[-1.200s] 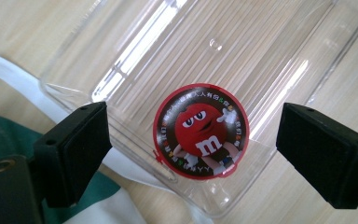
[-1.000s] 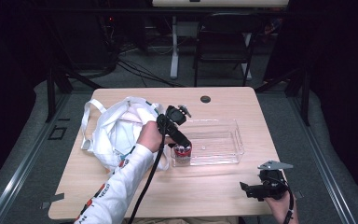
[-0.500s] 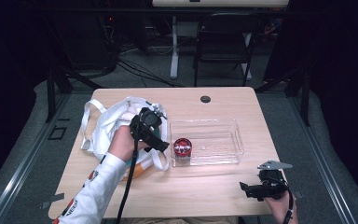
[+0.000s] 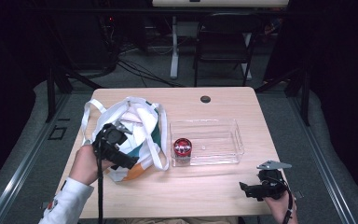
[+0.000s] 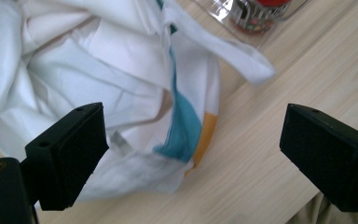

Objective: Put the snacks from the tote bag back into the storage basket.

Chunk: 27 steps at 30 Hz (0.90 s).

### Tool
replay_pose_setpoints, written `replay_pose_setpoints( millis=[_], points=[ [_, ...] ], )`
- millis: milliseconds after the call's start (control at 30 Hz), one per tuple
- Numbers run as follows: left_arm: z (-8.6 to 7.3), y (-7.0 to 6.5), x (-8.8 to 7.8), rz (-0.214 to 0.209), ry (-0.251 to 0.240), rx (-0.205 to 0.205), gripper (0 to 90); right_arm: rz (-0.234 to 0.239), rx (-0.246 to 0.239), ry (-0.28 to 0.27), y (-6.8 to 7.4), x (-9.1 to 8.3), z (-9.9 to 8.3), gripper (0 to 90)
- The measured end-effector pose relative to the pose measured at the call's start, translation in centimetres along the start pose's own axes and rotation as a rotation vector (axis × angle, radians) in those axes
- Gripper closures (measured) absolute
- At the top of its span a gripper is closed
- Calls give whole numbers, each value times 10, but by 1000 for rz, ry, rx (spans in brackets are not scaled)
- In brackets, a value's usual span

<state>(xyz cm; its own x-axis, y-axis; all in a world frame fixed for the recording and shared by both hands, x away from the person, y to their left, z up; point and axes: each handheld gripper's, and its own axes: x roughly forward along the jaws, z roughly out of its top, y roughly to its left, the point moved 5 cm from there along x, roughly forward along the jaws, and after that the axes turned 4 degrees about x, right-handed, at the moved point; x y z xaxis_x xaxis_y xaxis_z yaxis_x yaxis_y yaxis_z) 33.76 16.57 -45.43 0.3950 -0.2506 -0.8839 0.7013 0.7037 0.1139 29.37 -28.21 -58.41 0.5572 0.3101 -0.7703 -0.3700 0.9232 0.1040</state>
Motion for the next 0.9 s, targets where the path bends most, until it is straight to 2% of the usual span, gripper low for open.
replay_pose_setpoints(
  millis=[233,467,700,733,767,800,867,900],
  points=[
    [-43,10,-2,12,5,-73,65,-2,-5,4,0,1,0,44],
    [-78,12,6,-12,29,-134,59,-10,0,8,0,2,0,44],
    [-106,10,19,-33,44,-186,57,-12,1,12,0,3,-1,43],
    [-110,9,22,-55,35,-190,53,-13,-2,14,0,3,-1,44],
    [-112,8,24,-98,19,-204,53,-11,-2,13,0,3,-1,43],
    [-115,7,26,-118,2,-224,50,-13,-1,11,0,3,-1,44],
    [-119,7,29,-88,-8,-233,51,-16,-2,12,0,3,-1,43],
    [-121,7,30,-73,-15,-225,50,-17,-3,12,0,3,-1,43]
  ],
)
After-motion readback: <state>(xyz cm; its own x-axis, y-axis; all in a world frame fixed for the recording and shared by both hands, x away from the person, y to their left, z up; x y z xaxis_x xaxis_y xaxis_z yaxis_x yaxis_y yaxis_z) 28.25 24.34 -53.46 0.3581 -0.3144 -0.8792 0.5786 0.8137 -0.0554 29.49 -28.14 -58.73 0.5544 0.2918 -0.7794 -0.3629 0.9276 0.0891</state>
